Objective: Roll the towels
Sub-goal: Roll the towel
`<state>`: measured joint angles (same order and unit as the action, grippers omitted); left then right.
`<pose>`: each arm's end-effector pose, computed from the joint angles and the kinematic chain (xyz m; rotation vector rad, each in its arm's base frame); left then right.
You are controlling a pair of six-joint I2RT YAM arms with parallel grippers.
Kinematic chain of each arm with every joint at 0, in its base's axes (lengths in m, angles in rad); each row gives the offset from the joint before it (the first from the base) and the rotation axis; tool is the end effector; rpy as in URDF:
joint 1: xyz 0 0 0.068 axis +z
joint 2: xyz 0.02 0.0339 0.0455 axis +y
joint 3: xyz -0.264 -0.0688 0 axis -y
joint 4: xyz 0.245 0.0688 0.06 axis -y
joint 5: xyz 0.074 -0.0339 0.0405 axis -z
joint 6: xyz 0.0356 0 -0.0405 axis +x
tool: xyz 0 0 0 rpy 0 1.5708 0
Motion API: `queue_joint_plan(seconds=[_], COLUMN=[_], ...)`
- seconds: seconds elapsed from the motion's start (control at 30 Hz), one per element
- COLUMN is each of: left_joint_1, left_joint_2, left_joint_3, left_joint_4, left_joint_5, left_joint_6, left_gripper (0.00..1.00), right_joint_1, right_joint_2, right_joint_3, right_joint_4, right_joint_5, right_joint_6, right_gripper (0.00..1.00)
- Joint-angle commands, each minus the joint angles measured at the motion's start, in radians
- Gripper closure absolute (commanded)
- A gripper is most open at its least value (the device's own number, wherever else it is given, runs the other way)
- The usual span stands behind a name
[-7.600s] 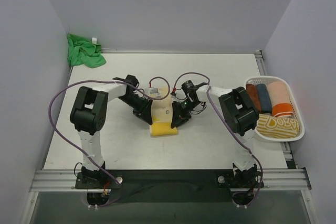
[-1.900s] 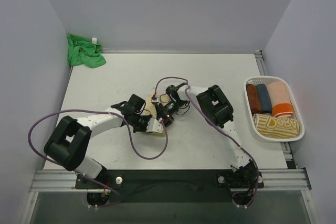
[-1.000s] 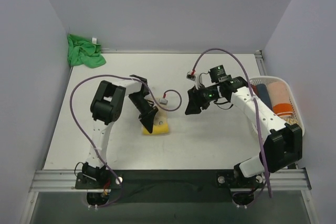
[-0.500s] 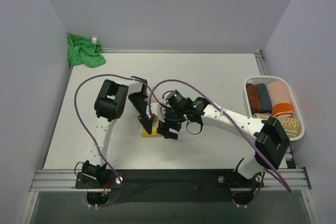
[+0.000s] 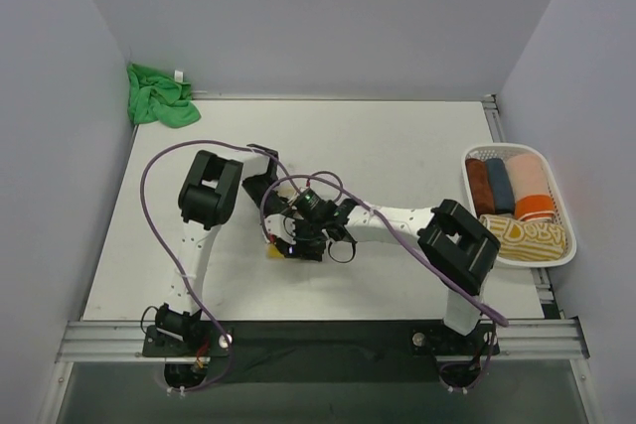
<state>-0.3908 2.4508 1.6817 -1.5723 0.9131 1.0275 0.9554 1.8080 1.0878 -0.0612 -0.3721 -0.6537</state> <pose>0.3356 -0.1687 0.0857 -1.1673 -2.0745 1.3853 0.2099 0.3193 0.1781 -1.8227 1.4982 0.5850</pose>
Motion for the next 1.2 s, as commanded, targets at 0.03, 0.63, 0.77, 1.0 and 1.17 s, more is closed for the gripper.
queue_joint_plan(seconds=[0.03,0.63,0.77,1.0,1.17], left_joint_1=[0.026,0.473,0.599,0.613,0.419], left_joint_2=[0.053,-0.291,-0.418,-0.778,-1.074], left_joint_3=[-0.010,-0.105,-0.112,-0.376,-0.620], left_joint_4=[0.075,0.138,0.179,0.381,0.701], left_joint_5=[-0.161,0.099,0.090,-0.023,-0.167], left_joint_6=[0.054,-0.049,-0.067,-0.046,-0.092], left_gripper=[0.91,0.39,0.38,0.36,0.34], right_joint_1=[-0.004,-0.156,-0.188,-0.231,-0.257], right_joint_2=[0.031,0.341,0.407,0.579,0.622], right_joint_3=[0.004,0.446,0.524,0.658,0.670], right_joint_4=[0.002,-0.661,-0.782,-0.891,-0.888], right_joint_5=[-0.066,-0.447,-0.539,-0.654,-0.717], right_joint_6=[-0.015,0.075,0.082,0.080,0.074], right_gripper=[0.67,1.00,1.00,1.00,1.00])
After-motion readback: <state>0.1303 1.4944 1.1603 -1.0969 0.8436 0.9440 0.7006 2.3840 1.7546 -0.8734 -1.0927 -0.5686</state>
